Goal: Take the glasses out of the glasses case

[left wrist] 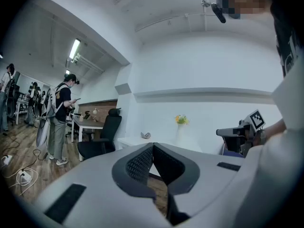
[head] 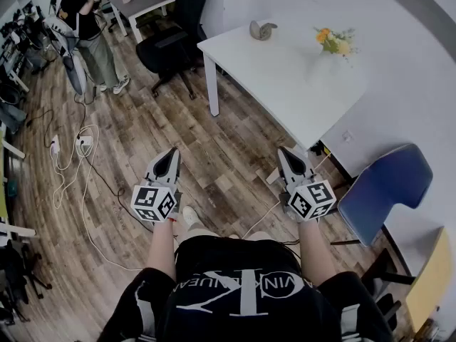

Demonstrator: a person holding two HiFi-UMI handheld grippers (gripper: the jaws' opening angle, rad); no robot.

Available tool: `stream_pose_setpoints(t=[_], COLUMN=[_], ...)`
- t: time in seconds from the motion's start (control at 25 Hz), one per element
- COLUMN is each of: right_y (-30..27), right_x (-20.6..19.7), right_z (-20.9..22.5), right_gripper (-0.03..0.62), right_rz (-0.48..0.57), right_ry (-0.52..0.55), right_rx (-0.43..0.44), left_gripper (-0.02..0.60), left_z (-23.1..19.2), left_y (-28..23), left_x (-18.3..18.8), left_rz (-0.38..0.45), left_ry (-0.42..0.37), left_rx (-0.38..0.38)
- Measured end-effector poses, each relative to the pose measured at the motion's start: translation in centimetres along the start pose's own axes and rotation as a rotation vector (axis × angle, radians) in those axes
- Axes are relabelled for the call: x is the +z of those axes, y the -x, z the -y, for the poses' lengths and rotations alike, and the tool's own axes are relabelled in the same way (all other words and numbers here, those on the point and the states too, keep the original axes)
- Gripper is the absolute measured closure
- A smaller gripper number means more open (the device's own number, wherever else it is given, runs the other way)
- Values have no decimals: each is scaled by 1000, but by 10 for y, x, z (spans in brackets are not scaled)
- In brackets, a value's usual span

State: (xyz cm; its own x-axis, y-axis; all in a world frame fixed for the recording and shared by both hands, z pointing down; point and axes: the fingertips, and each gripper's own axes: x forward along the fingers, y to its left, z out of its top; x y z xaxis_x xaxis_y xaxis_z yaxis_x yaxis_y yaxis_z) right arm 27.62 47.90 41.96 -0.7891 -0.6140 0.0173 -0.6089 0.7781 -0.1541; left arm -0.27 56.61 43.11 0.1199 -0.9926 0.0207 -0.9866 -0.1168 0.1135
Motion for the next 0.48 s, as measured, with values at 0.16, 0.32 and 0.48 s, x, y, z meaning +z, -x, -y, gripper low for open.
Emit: stream_pose_setpoints(t=[0.16,0.32,0.48], right_y=[-7,-11,-15], right_x=[1,2,1], right_z=[6,11,14], right_gripper=[568,568,568], right_rz=[-7,-4,-7], right_ry=[9,7,3], right_rx=[4,1,-1], left_gripper=[566,566,566], left_z=[-3,-2,-4], left_y=[-10,-17,-24], left_x=[2,5,4], left_rz=[3,0,-9], left_ry=[1,-7,-7], left_rx=[7,-5,-8])
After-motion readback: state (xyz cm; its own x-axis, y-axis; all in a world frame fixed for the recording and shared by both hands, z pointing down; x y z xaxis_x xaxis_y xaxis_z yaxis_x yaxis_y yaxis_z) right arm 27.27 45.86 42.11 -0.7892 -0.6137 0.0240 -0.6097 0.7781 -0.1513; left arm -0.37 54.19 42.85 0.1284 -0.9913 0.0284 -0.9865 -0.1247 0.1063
